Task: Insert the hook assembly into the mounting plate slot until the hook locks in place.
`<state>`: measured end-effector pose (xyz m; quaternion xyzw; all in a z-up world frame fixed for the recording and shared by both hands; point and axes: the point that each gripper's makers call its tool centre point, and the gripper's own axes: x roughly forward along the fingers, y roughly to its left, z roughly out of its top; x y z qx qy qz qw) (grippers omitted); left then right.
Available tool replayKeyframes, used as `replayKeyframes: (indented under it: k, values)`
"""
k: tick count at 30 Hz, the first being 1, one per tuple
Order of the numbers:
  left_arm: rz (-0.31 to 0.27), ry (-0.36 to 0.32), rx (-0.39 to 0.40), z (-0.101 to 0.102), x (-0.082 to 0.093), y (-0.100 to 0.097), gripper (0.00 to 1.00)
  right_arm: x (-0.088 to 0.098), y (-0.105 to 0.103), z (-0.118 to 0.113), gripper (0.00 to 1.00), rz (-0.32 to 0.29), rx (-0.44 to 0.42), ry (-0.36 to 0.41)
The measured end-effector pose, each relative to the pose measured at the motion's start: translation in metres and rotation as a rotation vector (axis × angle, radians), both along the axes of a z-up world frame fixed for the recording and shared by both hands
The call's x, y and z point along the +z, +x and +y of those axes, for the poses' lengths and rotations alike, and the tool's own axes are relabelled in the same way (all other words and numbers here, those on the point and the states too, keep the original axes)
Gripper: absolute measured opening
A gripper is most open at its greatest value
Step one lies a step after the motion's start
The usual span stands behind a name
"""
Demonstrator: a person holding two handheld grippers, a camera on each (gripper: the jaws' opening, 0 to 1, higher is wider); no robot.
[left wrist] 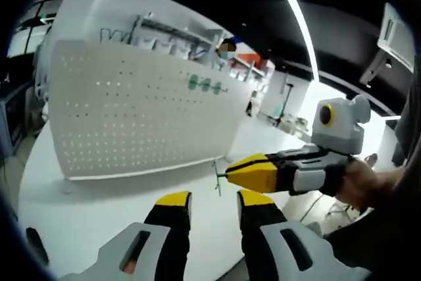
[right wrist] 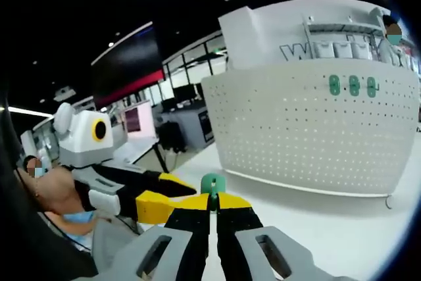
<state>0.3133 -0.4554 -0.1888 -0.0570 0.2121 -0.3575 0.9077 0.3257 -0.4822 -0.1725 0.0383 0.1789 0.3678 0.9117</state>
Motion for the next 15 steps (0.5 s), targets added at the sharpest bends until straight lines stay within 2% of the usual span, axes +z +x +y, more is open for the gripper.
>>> replayKeyframes:
  k: [1,3,8,12,15]
  values:
    - [-0.007,0.025,-0.005,0.000,-0.002,0.000,0.41,0.000,0.001,-0.001,0.00,-0.003,-0.003,-0.006]
    - [-0.013,0.034,-0.012,-0.003,-0.002,-0.002,0.51,0.000,0.002,-0.003,0.00,-0.004,-0.007,-0.005]
    - [-0.016,-0.012,-0.029,-0.008,0.005,-0.003,0.59,-0.001,0.003,-0.005,0.00,-0.010,-0.008,-0.018]
    - [0.006,-0.012,-0.045,-0.012,0.001,-0.003,0.76,-0.001,0.004,-0.006,0.00,-0.015,-0.013,-0.021]
    - [-0.009,0.001,-0.051,-0.010,0.002,-0.002,0.82,-0.002,0.005,-0.008,0.00,-0.022,-0.013,-0.033]
